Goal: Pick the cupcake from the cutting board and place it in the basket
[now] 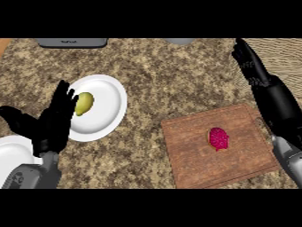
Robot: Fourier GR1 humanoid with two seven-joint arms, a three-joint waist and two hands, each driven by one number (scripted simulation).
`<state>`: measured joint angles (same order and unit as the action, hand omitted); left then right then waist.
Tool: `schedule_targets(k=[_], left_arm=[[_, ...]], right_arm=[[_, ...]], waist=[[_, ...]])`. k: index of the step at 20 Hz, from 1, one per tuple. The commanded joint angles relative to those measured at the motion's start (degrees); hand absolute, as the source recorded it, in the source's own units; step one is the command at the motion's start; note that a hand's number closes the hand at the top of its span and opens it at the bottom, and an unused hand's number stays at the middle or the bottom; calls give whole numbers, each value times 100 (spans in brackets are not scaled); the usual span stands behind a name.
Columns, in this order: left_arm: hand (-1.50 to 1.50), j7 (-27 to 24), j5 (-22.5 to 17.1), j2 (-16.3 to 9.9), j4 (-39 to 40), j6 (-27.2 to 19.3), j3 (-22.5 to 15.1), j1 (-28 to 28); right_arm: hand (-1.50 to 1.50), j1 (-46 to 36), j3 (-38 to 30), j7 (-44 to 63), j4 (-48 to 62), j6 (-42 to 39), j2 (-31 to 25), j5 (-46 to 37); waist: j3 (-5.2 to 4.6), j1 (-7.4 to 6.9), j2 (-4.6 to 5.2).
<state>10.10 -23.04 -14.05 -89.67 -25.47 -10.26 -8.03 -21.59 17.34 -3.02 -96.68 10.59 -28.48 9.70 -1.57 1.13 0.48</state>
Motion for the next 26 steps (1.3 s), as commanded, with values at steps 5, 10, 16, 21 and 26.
schedule_targets(k=[5,10,16,21,26], left_arm=[[0,245,255,-653,1054,743,-296,749],[0,61,519,-825,1360,1249,-687,1157],[0,-10,440,-1025,1116,1353,-510,1533],[0,41,437,-996,1158,1298,-488,1499],[0,157,379,-939,1108,1142,-378,1531]], right_arm=[[150,126,-1141,-220,546,610,746,872],[150,-141,566,-450,1244,1272,1951,-559],[-150,-645,992,1452,1902,2582,1871,-2192],[-150,-1030,1008,3104,2264,2045,369,-3377],[-150,-1636,1203,4606,1442,292,-592,-3514]], waist=[[170,-56,6],[151,-245,-17],[135,-202,-83],[82,63,-188],[98,216,-237]])
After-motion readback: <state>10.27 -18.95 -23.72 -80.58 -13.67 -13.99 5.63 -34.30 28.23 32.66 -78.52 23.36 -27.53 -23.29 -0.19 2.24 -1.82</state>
